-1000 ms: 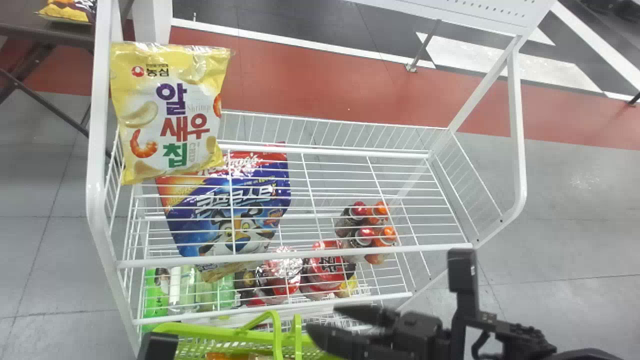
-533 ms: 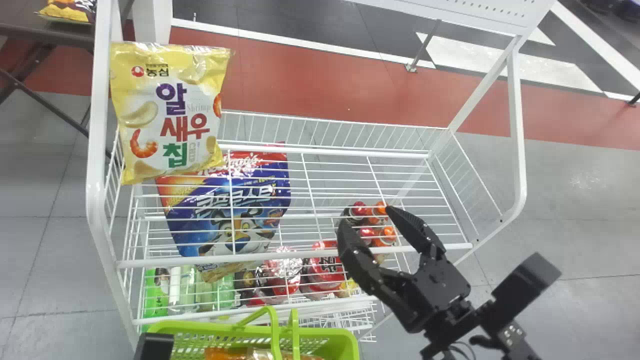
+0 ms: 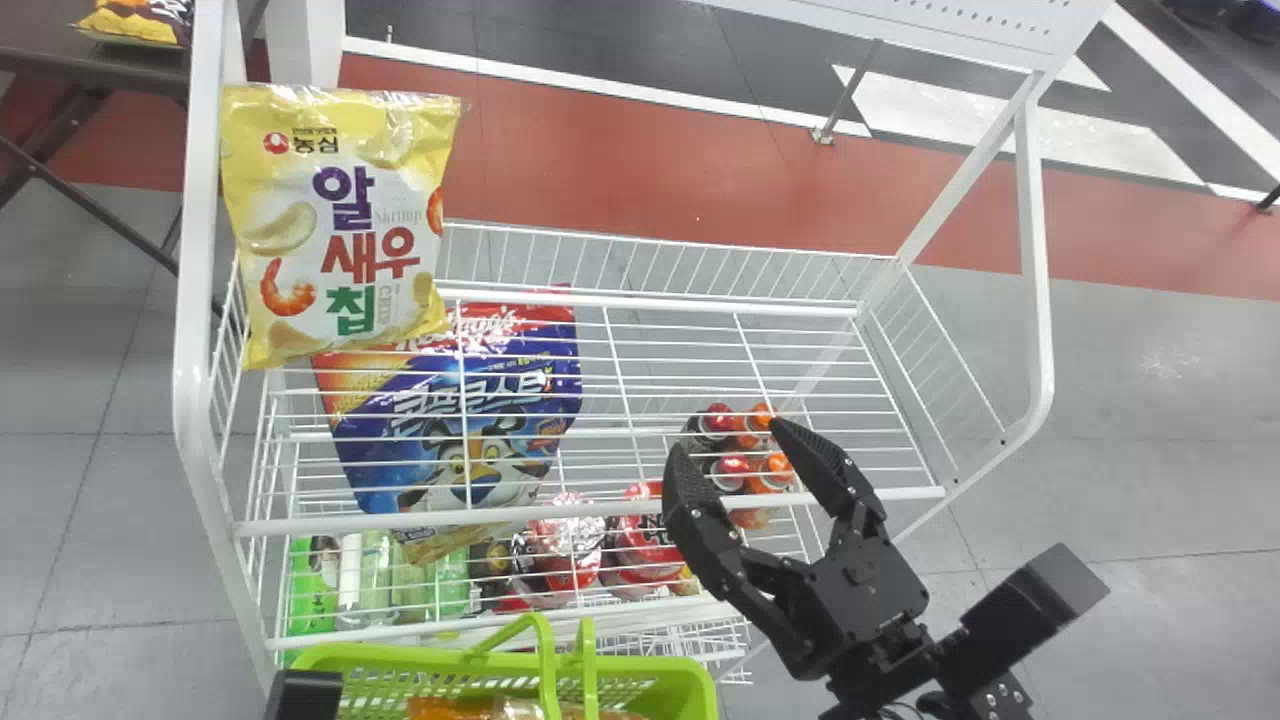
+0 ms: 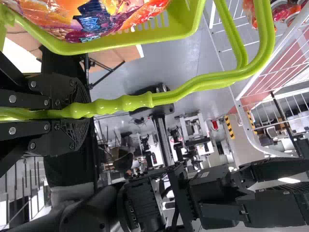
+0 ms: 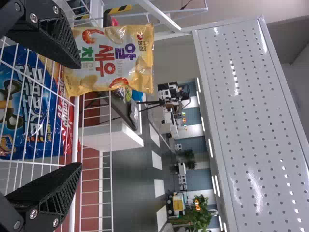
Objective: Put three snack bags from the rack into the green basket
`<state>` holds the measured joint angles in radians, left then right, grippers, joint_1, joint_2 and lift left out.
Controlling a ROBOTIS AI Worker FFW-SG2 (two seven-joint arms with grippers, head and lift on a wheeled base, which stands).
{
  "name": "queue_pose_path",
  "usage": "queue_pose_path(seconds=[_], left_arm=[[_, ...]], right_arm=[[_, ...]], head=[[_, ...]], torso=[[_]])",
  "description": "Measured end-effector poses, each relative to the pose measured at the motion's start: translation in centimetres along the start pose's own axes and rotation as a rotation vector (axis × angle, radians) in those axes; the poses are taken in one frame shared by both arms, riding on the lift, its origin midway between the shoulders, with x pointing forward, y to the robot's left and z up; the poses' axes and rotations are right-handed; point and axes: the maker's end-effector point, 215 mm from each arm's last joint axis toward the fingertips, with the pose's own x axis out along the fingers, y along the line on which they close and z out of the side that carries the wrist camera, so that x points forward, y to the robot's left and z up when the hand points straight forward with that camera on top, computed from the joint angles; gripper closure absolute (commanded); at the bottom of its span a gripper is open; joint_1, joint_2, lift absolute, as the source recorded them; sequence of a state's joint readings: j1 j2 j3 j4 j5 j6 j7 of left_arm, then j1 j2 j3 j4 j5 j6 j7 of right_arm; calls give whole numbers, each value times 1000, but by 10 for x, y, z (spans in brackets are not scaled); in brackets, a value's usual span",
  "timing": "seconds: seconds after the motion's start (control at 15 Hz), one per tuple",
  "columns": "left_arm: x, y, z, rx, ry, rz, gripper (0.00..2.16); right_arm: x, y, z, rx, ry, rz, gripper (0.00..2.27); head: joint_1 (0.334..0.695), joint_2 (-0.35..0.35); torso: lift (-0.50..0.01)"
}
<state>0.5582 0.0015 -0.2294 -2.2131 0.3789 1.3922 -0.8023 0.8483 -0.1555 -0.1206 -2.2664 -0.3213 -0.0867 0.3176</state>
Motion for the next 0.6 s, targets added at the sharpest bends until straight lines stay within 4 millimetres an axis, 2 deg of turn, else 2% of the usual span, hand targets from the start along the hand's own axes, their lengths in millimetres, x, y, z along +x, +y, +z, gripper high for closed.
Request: queue_pose_path(seconds=[0.6], left_arm=[[-1,0,0,4,-2,0,1889]], right_arm=[[1,-5,-2,7,5,-30,97]], head=[[695,-350]], torso=[[0]])
